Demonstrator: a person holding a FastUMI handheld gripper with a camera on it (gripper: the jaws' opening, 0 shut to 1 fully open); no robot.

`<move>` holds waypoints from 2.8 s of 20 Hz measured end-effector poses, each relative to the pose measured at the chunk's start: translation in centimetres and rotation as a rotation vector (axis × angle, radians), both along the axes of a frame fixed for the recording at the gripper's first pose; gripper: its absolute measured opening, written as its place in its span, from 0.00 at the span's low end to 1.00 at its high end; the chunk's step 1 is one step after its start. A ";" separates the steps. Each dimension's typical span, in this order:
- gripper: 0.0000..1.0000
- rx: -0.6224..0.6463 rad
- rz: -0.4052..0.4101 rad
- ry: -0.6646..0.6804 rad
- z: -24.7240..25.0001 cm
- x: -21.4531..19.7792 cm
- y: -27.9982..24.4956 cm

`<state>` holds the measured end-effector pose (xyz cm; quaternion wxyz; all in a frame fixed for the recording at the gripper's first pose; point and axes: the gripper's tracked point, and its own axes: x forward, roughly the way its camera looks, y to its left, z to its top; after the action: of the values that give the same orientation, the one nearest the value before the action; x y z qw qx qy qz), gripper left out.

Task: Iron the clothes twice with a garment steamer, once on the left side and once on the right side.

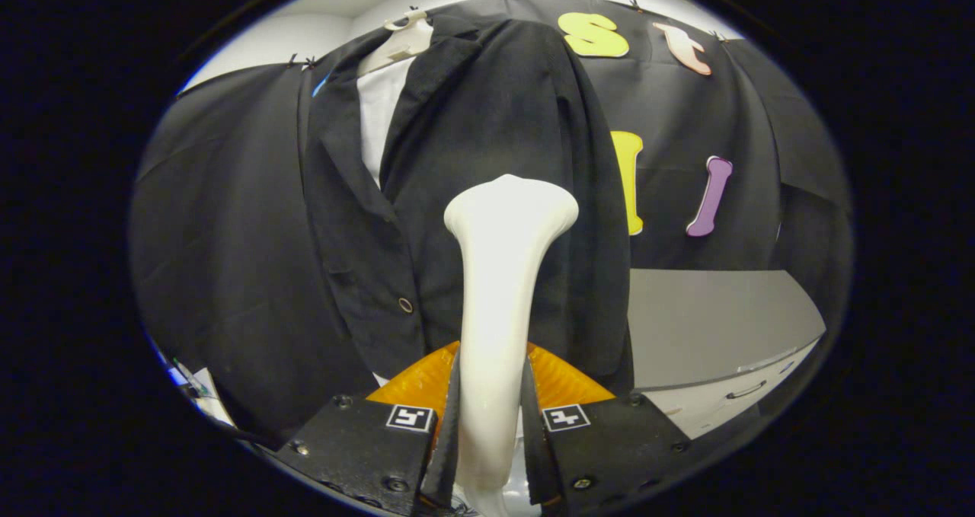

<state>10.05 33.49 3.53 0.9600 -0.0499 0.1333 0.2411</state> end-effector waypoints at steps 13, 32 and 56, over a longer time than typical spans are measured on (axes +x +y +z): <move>0.39 -0.079 -0.026 0.094 -7.2 0.6 -1.8; 0.39 -0.080 -0.016 0.063 -4.6 -2.5 -0.9; 0.39 -0.033 0.241 -0.284 13.2 -7.2 22.2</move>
<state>2.86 55.68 16.70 0.9325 -0.1145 -0.0065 0.3426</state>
